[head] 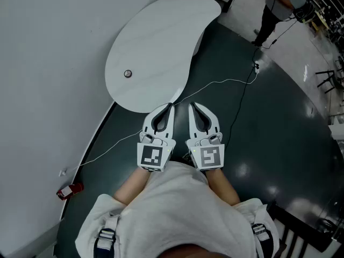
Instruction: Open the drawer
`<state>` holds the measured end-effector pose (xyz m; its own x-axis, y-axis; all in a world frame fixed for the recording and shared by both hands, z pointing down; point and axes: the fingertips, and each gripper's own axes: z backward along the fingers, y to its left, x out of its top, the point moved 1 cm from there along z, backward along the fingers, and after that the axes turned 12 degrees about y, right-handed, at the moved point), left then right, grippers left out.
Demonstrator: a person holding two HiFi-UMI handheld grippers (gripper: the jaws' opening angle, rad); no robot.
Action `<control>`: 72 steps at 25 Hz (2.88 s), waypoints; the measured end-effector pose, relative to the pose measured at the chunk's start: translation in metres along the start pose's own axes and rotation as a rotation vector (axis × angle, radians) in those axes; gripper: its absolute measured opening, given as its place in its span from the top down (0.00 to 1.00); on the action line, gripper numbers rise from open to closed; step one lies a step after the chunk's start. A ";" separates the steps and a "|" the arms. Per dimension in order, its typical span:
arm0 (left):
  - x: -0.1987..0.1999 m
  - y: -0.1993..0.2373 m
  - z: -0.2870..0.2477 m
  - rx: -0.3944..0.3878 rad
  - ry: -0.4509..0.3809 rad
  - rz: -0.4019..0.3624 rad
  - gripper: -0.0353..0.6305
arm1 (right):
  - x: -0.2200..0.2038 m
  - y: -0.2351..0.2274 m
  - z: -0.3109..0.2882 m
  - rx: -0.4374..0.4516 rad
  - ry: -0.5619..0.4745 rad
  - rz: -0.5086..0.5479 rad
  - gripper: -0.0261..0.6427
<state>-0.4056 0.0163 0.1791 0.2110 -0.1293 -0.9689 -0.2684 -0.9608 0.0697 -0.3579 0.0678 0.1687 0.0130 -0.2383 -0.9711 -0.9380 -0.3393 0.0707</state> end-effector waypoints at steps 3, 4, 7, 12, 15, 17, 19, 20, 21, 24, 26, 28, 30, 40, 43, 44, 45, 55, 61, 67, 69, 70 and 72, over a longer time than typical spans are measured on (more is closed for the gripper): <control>-0.002 0.008 -0.005 -0.006 0.000 0.003 0.94 | 0.001 0.003 -0.010 0.000 0.001 0.006 0.94; -0.002 0.011 -0.007 -0.012 0.004 0.004 0.94 | 0.001 0.005 -0.013 -0.002 0.005 0.004 0.94; -0.001 0.017 -0.011 -0.034 0.003 0.004 0.94 | 0.002 0.006 -0.019 -0.019 0.015 -0.016 0.94; -0.004 0.020 -0.026 -0.091 0.020 0.009 0.94 | -0.003 -0.003 -0.025 -0.070 0.024 -0.059 0.94; -0.007 0.012 -0.047 -0.122 0.035 0.019 0.94 | -0.010 -0.027 -0.026 -0.133 0.038 -0.060 0.94; -0.005 0.002 -0.067 -0.144 0.048 0.021 0.94 | -0.017 -0.050 -0.028 -0.169 0.051 -0.059 0.94; 0.000 -0.008 -0.092 -0.155 0.049 0.010 0.94 | -0.021 -0.079 -0.033 -0.198 0.062 -0.068 0.94; 0.001 -0.013 -0.107 -0.160 0.044 0.001 0.94 | -0.022 -0.094 -0.035 -0.208 0.061 -0.070 0.94; 0.002 -0.019 -0.122 -0.165 0.039 -0.008 0.94 | -0.022 -0.108 -0.039 -0.216 0.055 -0.069 0.94; 0.010 -0.036 -0.168 -0.188 0.036 -0.034 0.94 | -0.023 -0.151 -0.051 -0.226 0.018 -0.072 0.94; 0.020 -0.051 -0.193 -0.210 0.031 -0.049 0.94 | -0.020 -0.177 -0.052 -0.236 0.003 -0.076 0.94; 0.031 -0.072 -0.213 -0.228 0.018 -0.059 0.94 | -0.016 -0.204 -0.046 -0.247 -0.003 -0.062 0.94; 0.038 -0.097 -0.234 -0.247 0.011 -0.059 0.94 | -0.019 -0.235 -0.038 -0.260 -0.003 -0.063 0.94; 0.045 -0.144 -0.364 -0.305 0.068 -0.065 0.94 | -0.052 -0.365 -0.061 -0.337 0.056 -0.130 0.94; 0.047 -0.144 -0.404 -0.297 0.079 -0.055 0.94 | -0.059 -0.394 -0.084 -0.327 0.083 -0.139 0.94; 0.046 -0.142 -0.420 -0.293 0.082 -0.051 0.94 | -0.062 -0.405 -0.094 -0.321 0.094 -0.142 0.94; 0.045 -0.139 -0.437 -0.287 0.085 -0.047 0.94 | -0.065 -0.416 -0.105 -0.314 0.108 -0.145 0.94; 0.068 -0.089 -0.559 -0.159 0.080 0.050 0.94 | -0.033 -0.492 -0.234 -0.143 0.130 -0.004 0.94; 0.069 -0.035 -0.558 0.009 0.096 0.105 0.94 | -0.024 -0.477 -0.280 0.019 0.140 0.011 0.94; 0.060 -0.001 -0.534 0.234 0.074 0.166 0.94 | -0.020 -0.453 -0.309 0.218 0.149 0.090 0.94; 0.048 -0.003 -0.523 0.345 0.083 0.207 0.94 | -0.026 -0.448 -0.314 0.336 0.149 0.123 0.94; 0.043 -0.005 -0.517 0.404 0.085 0.226 0.94 | -0.030 -0.445 -0.314 0.398 0.146 0.137 0.94; 0.034 -0.010 -0.498 0.508 0.078 0.245 0.94 | -0.036 -0.435 -0.309 0.499 0.134 0.157 0.94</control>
<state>0.0727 -0.1006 0.2638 0.1498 -0.3697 -0.9170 -0.7325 -0.6644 0.1482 0.1569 -0.0571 0.2430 -0.1267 -0.3767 -0.9176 -0.9824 0.1758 0.0635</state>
